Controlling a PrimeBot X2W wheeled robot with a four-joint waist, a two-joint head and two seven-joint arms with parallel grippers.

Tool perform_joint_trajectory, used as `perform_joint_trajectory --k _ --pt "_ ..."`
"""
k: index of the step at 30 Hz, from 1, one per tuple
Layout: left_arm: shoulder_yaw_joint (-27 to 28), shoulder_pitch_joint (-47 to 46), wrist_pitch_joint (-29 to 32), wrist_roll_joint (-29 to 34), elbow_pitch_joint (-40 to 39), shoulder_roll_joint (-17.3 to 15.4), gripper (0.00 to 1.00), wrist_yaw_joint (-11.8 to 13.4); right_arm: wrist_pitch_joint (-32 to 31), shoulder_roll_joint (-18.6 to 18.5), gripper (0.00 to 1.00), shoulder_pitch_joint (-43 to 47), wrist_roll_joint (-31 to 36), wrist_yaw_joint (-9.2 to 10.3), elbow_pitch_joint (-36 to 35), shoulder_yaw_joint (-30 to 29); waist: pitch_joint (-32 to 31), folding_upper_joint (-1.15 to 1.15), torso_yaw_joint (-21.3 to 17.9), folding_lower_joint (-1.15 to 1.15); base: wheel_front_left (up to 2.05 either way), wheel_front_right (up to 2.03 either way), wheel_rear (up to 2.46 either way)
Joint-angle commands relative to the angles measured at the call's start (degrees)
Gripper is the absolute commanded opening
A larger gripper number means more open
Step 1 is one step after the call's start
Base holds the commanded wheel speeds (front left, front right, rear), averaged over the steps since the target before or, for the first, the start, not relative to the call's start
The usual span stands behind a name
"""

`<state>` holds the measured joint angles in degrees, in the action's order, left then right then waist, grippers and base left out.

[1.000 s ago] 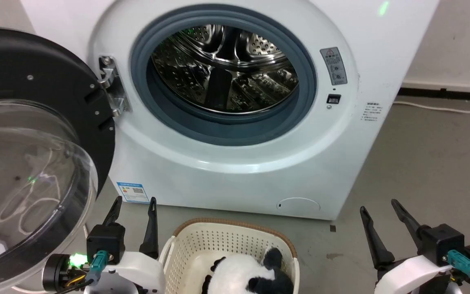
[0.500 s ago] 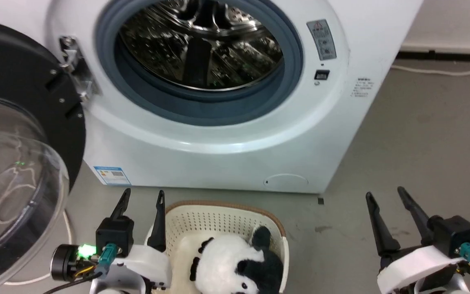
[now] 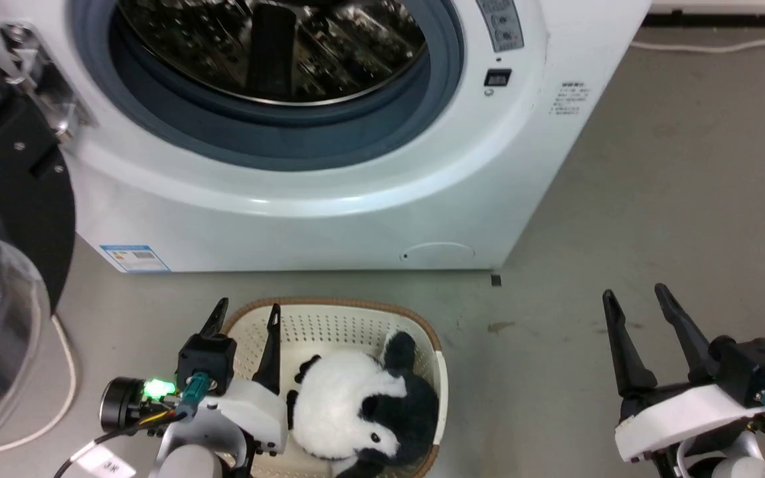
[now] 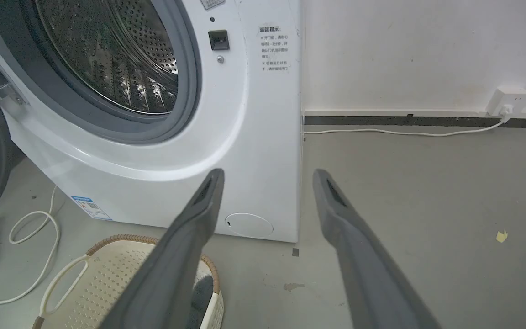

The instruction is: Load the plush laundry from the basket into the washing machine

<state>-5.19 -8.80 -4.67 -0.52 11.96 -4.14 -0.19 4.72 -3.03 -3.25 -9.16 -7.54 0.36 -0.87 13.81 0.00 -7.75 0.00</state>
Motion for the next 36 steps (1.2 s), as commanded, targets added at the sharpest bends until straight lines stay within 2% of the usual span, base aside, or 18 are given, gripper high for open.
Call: perform_joint_trajectory --k 1,12,25,36 --pt "-0.7 -1.9 -0.7 0.2 2.0 -0.3 1.00 -0.4 0.7 0.1 1.00 -1.4 -0.9 0.02 -0.1 0.3 1.6 0.00 -0.8 0.00 0.00 0.00 0.00" --pt "-2.9 -8.3 2.2 0.2 13.4 -1.0 1.00 -2.0 1.9 0.1 1.00 -3.3 -3.3 0.02 -0.6 1.0 7.4 0.00 -2.7 0.00 0.00 0.00 0.00" --pt "-4.6 -17.4 5.8 -2.0 27.2 -3.7 1.00 -3.7 3.7 0.1 1.00 -6.3 -8.1 0.03 -0.6 2.4 16.2 0.00 -7.0 0.00 0.00 0.00 0.00" --pt "-7.5 -23.5 13.3 -3.3 35.1 -5.3 1.00 -4.7 5.0 0.1 1.00 -6.8 -10.2 0.03 -1.3 2.7 21.8 0.00 -9.0 0.00 0.00 0.00 0.00"
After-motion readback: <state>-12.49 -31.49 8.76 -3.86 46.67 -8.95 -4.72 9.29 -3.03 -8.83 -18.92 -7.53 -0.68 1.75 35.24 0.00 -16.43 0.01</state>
